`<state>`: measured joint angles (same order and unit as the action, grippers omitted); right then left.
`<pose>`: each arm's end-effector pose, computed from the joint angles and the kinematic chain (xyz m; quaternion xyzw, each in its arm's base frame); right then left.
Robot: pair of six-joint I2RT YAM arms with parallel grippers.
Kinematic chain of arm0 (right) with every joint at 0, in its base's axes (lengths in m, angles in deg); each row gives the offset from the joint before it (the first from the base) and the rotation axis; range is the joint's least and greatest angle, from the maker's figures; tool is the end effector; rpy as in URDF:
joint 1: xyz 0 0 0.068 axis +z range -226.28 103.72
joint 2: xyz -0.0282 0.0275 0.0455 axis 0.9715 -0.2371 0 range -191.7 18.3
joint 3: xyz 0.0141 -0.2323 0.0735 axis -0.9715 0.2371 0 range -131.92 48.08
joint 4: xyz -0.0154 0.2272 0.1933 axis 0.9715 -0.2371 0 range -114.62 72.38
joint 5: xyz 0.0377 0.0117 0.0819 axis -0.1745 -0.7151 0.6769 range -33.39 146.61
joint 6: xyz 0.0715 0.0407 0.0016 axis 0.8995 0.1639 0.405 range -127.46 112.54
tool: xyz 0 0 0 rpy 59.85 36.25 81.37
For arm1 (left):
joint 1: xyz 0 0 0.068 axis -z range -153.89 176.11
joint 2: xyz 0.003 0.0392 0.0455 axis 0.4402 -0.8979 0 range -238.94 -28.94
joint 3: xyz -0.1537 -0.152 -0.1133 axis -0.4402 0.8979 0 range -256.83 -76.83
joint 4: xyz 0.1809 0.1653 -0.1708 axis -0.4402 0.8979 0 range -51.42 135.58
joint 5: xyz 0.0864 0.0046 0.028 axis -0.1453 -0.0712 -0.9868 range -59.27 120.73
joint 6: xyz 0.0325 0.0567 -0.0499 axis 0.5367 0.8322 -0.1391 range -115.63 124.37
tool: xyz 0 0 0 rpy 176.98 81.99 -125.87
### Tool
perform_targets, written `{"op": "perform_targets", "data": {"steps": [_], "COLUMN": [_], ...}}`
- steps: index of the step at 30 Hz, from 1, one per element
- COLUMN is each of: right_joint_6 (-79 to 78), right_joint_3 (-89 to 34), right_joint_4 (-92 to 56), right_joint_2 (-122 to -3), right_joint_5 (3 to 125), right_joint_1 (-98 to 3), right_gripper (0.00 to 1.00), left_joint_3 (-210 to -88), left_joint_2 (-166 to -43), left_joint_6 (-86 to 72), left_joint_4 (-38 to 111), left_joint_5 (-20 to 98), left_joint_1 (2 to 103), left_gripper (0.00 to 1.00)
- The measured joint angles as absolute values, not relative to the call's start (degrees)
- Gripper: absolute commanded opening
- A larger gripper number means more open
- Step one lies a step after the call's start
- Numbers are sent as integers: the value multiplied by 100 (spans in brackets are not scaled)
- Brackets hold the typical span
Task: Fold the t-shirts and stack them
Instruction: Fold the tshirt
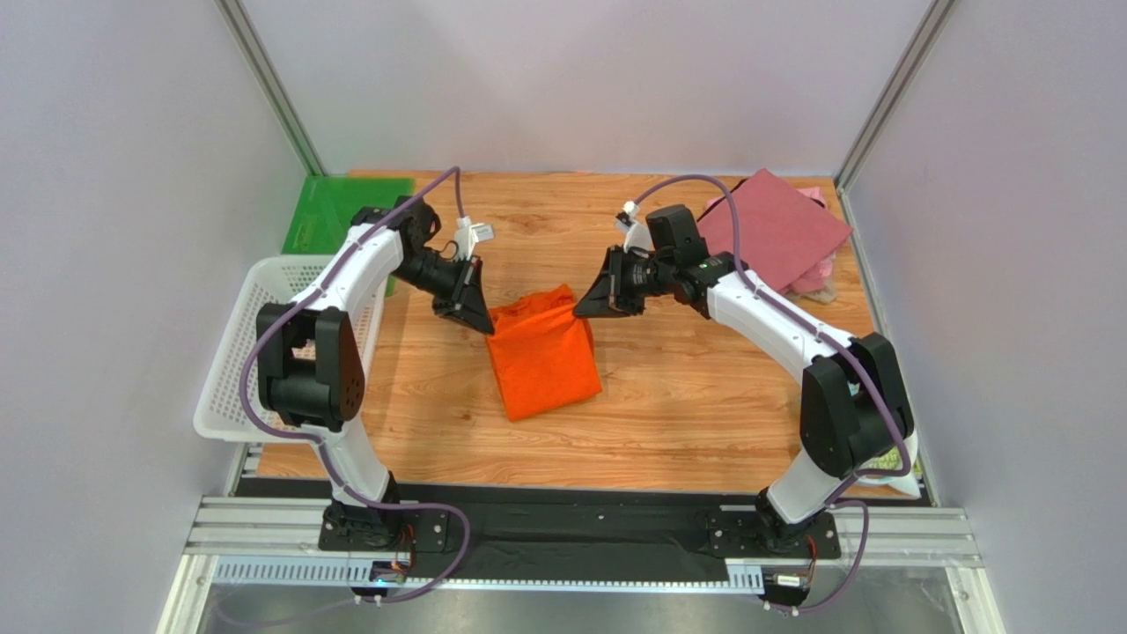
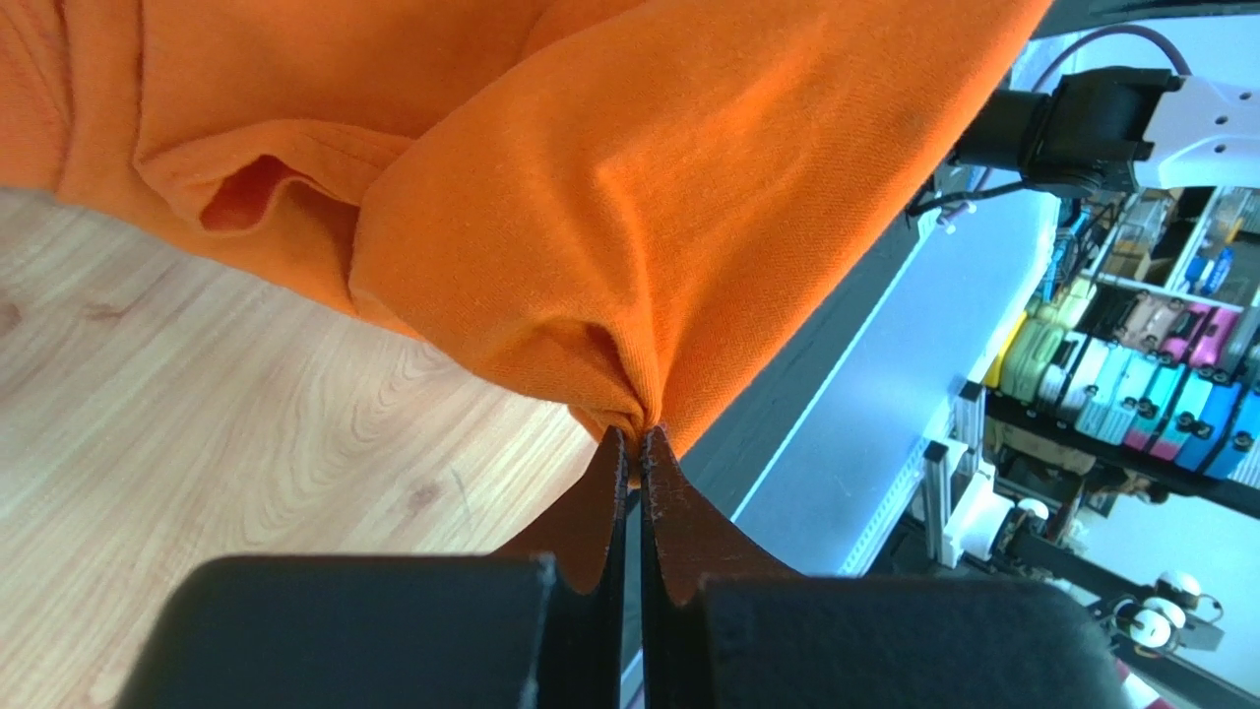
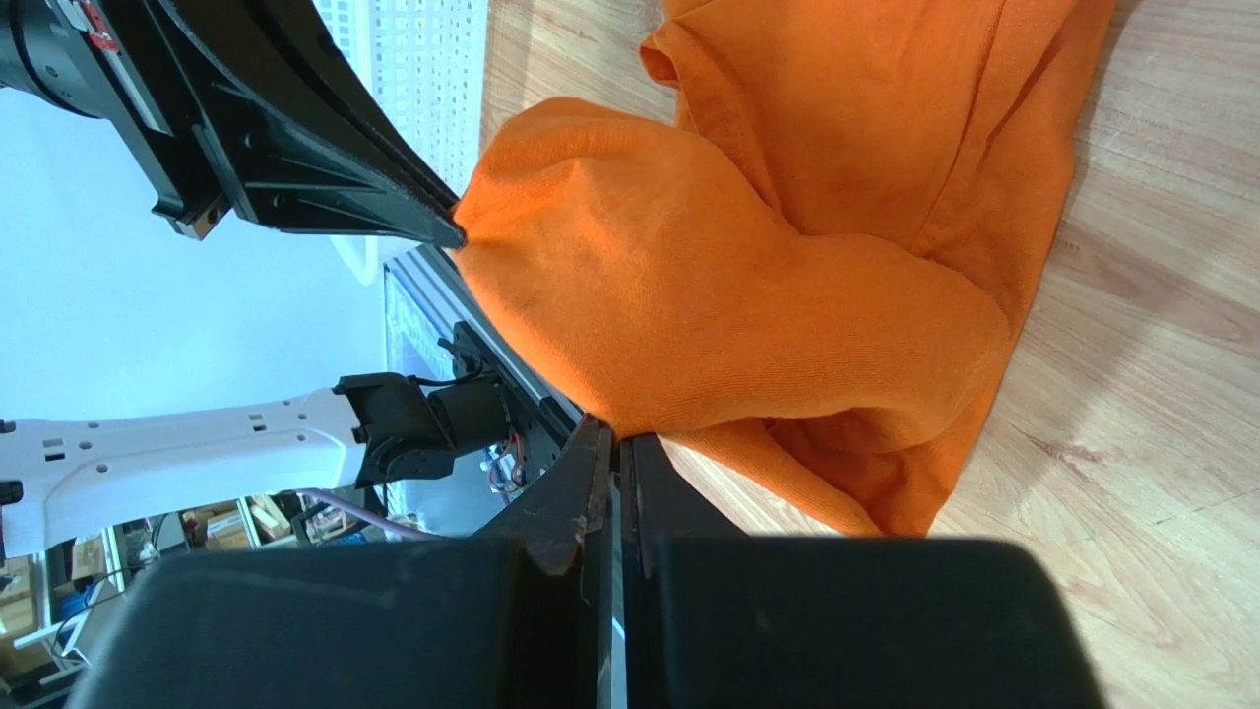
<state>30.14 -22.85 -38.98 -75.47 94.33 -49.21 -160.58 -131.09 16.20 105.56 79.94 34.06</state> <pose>0.3491 0.2278 0.2009 -0.0452 0.8796 0.4485 0.1519 0.3568 -0.1045 0.1891 0.1726 0.8921 -0.4145 0.0507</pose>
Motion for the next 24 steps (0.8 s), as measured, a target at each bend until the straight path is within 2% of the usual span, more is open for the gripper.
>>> {"op": "perform_targets", "data": {"steps": [16, 24], "right_joint_6": [3030, 3086], "right_joint_3": [-2320, -1461], "right_joint_4": [-3736, -3682], "right_joint_2": [-7871, -6293], "right_joint_5": [9586, 9564], "right_joint_1": [-5011, -4825], "right_gripper": [0, 0], "left_joint_3": [-16104, -16228], "left_joint_2": [-13061, -11891], "left_joint_6": [1463, 1513], "left_joint_4": [10492, 11083], "left_joint_5": [8099, 8243], "left_joint_1": [3262, 3395], "left_gripper": [0, 0]}}
